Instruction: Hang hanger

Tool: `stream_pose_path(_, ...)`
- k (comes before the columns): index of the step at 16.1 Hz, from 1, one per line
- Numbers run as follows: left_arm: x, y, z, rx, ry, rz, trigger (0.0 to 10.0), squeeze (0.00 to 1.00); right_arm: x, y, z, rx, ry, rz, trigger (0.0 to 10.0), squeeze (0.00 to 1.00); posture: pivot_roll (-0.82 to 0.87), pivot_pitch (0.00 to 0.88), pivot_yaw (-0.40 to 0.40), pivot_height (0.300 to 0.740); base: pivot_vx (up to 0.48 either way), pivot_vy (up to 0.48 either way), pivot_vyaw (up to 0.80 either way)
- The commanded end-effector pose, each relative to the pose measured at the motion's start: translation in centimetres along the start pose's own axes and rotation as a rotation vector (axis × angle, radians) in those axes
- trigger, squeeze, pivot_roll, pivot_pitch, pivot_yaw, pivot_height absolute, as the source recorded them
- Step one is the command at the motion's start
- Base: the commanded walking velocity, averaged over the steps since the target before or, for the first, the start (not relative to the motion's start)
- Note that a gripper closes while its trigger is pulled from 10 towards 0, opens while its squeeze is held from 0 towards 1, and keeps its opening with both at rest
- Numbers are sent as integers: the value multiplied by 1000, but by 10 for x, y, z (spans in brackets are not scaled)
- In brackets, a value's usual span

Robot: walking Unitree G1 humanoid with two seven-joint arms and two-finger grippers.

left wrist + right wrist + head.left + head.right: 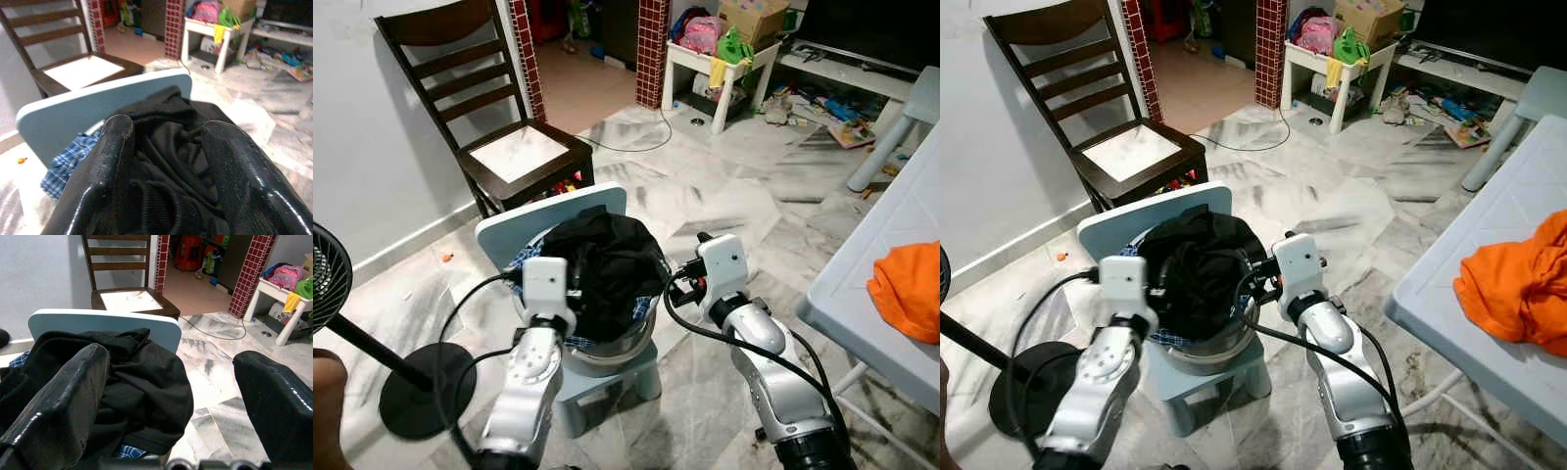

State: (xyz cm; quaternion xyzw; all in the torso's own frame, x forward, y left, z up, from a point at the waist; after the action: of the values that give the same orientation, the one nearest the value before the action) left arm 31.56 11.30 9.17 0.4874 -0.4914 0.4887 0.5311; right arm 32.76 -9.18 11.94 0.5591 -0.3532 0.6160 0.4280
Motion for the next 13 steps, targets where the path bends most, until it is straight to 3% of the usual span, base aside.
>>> stream_pose_path(1,10,4,-10,26,3,37,10000,1000,5,-4,0,7,7,19,10000,0,-6,51,18,740,0,0,0)
stream_pose_path(4,6,21,-31,109,39,25,10000,1000,7,-9,1,11,10,25,10000,0,4,38,13,740,0,0,0)
stream_pose_path(6,-12,31,-37,134,134,-51,10000,1000,7,-11,0,12,9,30,10000,0,9,33,2,740,0,0,0)
stream_pose_path(9,-17,30,-24,73,170,-67,10000,1000,13,-16,-5,39,11,41,10000,0,5,42,-33,740,0,0,0)
stream_pose_path(13,-20,20,-21,106,205,-77,10000,1000,21,-23,-8,84,32,53,10000,0,-5,57,-73,740,0,0,0)
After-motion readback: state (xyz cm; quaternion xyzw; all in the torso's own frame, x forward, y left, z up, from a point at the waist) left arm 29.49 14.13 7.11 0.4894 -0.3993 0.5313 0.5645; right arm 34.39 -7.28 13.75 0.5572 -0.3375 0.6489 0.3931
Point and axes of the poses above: a point about 5 cm out from each wrist's last joint towards the gripper, its own y axis pointing back from the gripper into the wrist, its own x axis along the axis of the wrist's last joint, z = x × y, the point moved 3 cm from there along -y, pointing out of the wrist towards the gripper, and after that the axes turned 1 degree about y, right-handed, at the moved point
